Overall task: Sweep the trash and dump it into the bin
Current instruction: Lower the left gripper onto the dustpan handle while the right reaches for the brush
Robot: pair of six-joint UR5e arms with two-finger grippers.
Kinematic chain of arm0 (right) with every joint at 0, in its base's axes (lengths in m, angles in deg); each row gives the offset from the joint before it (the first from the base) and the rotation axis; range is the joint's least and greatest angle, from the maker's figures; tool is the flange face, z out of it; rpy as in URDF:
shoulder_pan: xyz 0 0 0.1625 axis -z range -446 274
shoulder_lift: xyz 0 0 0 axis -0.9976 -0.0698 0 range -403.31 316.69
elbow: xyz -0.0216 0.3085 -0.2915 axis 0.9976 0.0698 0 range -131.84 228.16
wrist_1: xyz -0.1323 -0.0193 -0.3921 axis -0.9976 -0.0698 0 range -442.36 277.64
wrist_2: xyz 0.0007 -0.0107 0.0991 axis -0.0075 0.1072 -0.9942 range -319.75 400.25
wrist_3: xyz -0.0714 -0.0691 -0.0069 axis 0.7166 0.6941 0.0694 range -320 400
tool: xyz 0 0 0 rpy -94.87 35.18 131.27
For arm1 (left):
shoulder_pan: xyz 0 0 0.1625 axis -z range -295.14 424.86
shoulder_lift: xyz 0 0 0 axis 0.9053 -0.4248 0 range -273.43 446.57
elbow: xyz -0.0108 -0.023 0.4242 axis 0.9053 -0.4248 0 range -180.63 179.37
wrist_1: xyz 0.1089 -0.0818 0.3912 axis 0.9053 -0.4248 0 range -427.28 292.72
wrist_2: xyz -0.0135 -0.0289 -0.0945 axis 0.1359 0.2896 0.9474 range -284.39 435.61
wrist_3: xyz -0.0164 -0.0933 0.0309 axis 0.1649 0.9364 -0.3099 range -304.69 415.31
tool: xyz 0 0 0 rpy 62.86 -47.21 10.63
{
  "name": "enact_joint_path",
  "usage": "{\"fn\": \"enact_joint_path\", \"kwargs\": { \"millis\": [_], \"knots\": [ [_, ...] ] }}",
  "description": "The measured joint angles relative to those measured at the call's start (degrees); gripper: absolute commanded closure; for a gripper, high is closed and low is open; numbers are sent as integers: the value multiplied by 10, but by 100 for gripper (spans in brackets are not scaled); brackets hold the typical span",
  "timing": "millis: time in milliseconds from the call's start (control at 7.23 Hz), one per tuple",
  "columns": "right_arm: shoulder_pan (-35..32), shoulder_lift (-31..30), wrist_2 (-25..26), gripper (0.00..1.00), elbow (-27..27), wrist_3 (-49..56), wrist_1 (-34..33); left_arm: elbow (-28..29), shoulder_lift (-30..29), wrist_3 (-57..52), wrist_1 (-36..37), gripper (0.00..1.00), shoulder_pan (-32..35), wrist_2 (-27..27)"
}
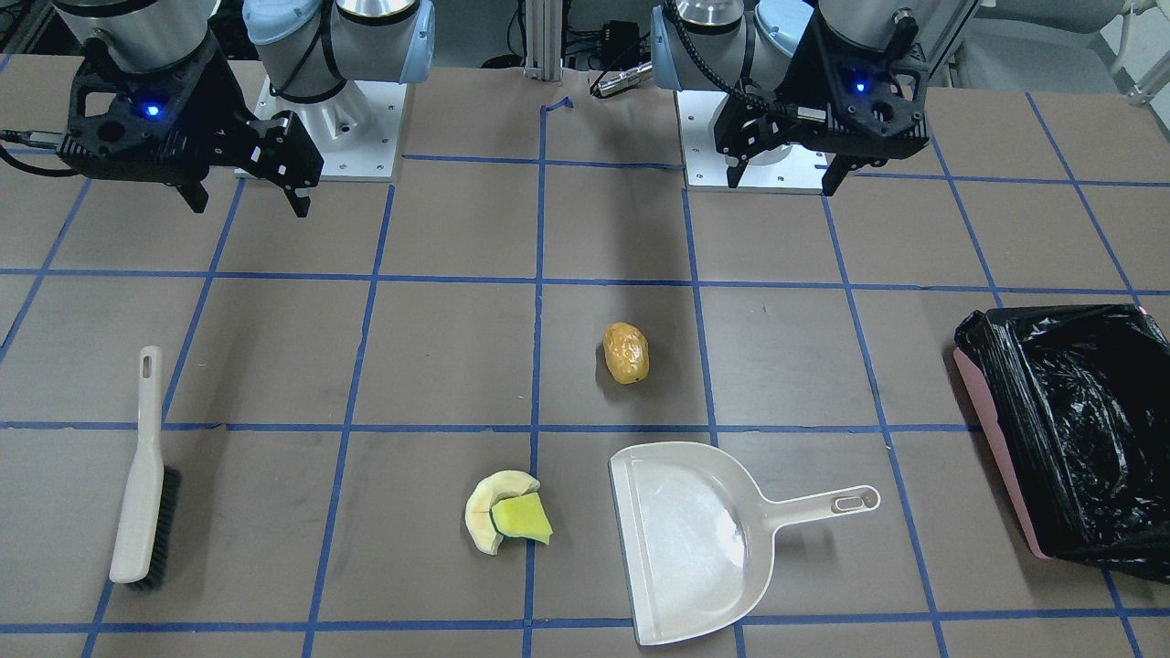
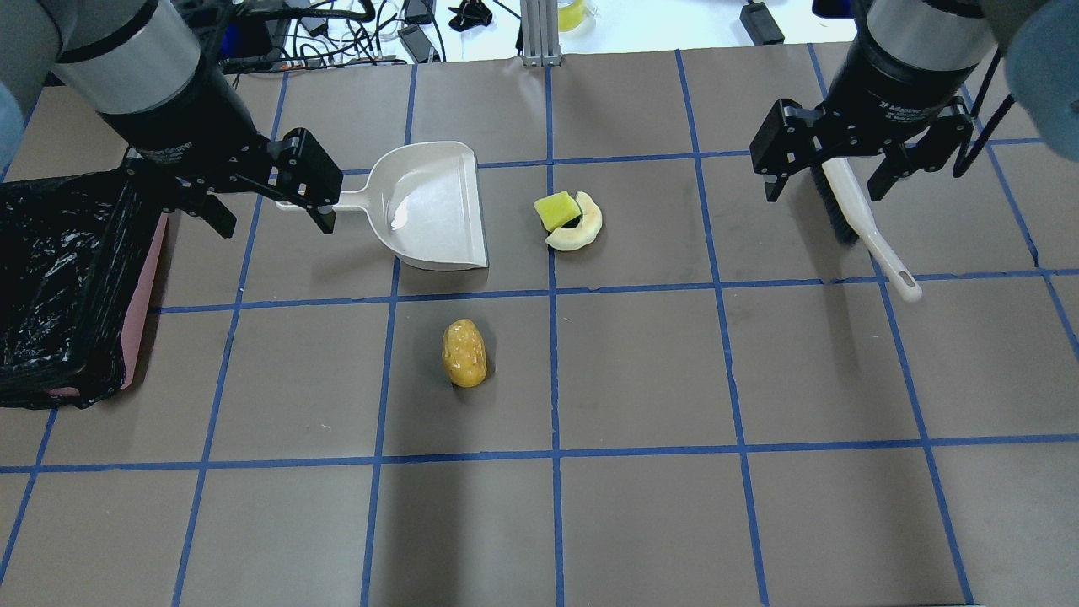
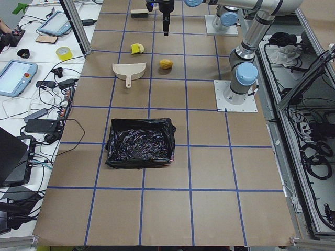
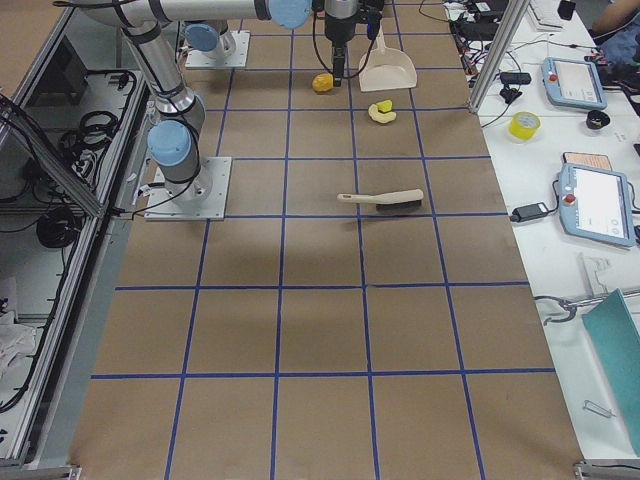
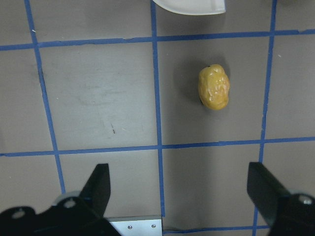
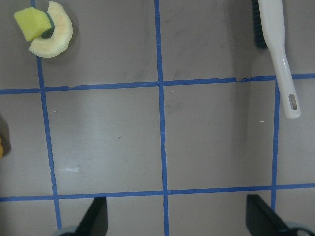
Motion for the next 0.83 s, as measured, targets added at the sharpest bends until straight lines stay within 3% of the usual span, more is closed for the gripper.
{"fn": "enact_joint_path", "kwargs": {
  "millis": [415, 830],
  "knots": [
    [3, 6, 1, 0, -1, 3, -6, -6, -11, -19, 34, 0, -7, 8],
    [7, 29, 23, 0, -8, 24, -18, -24, -62, -205, 150, 0, -58, 16]
  ]
}}
